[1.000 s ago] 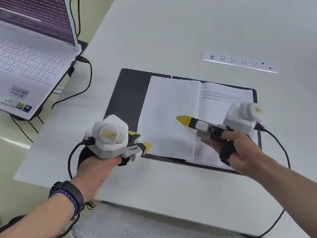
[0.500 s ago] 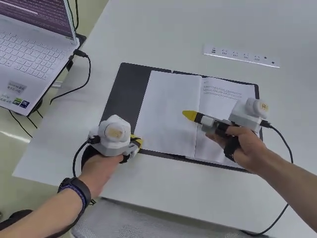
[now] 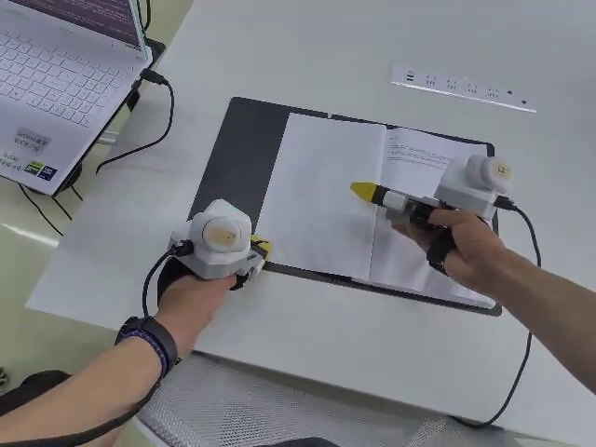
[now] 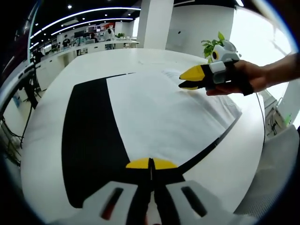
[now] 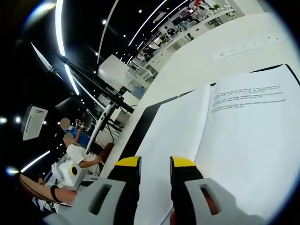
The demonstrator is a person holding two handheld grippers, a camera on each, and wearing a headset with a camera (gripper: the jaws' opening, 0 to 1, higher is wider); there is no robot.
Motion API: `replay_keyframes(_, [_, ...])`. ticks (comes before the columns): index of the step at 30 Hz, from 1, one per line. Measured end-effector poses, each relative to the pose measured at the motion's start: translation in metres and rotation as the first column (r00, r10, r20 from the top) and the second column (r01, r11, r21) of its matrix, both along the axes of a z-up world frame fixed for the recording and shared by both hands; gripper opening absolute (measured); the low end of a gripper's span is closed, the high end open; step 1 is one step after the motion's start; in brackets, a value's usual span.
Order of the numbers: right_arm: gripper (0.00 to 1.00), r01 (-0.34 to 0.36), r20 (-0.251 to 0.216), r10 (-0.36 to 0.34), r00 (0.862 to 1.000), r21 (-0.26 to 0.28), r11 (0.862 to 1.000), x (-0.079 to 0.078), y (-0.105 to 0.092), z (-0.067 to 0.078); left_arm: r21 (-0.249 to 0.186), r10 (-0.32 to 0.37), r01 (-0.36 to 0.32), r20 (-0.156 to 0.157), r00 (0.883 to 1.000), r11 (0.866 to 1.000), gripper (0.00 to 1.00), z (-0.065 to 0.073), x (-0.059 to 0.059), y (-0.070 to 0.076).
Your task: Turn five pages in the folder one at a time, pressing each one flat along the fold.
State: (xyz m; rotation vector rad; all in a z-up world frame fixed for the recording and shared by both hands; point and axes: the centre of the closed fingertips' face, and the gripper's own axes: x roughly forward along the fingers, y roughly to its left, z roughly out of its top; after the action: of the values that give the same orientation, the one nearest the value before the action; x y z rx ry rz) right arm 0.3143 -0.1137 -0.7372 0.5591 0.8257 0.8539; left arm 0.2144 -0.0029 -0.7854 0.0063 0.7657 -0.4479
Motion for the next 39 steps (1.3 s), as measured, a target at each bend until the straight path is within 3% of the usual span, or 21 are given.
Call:
replay_keyframes(4, [0.18, 0.007, 0.009, -0.007, 1.000, -0.016, 1.000, 0.009, -0.005, -0.002, 0.002, -0.005, 0.005, -0.009, 1.000, 1.000, 0.00, -0.001, 0.001, 0.000])
replay_keyframes(8, [0.10, 0.066, -0.004, -0.066, 0.998, -0.008, 0.998, 0.029, -0.013, -0.008, 0.000, 0.000, 0.000, -0.010, 1.000, 1.000, 0.00, -0.001, 0.001, -0.001])
replay_keyframes(18, [0.00, 0.107, -0.024, -0.107, 0.994, -0.008, 0.994, 0.047, -0.012, -0.015, 0.000, 0.019, -0.019, -0.021, 1.000, 1.000, 0.00, -0.002, 0.003, -0.002])
replay_keyframes(21, [0.00, 0.094, -0.023, -0.094, 0.995, -0.012, 0.996, 0.047, -0.012, -0.017, -0.006, 0.025, -0.025, -0.023, 0.999, 1.000, 0.00, -0.003, 0.003, -0.002])
replay_keyframes(24, [0.00, 0.089, -0.039, -0.089, 0.995, 0.016, 0.996, 0.047, -0.013, -0.016, -0.002, 0.024, -0.024, -0.021, 0.999, 1.000, 0.00, -0.003, 0.004, -0.002])
replay_keyframes(30, [0.00, 0.073, -0.022, -0.073, 0.997, 0.036, 0.997, 0.053, -0.018, -0.019, 0.000, 0.024, -0.024, -0.027, 0.999, 1.000, 0.00, -0.004, 0.004, -0.002])
replay_keyframes(39, [0.00, 0.141, -0.026, -0.139, 0.990, 0.071, 0.987, 0.091, -0.021, -0.034, 0.010, 0.015, -0.014, -0.031, 0.999, 1.000, 0.00, -0.005, 0.004, -0.002])
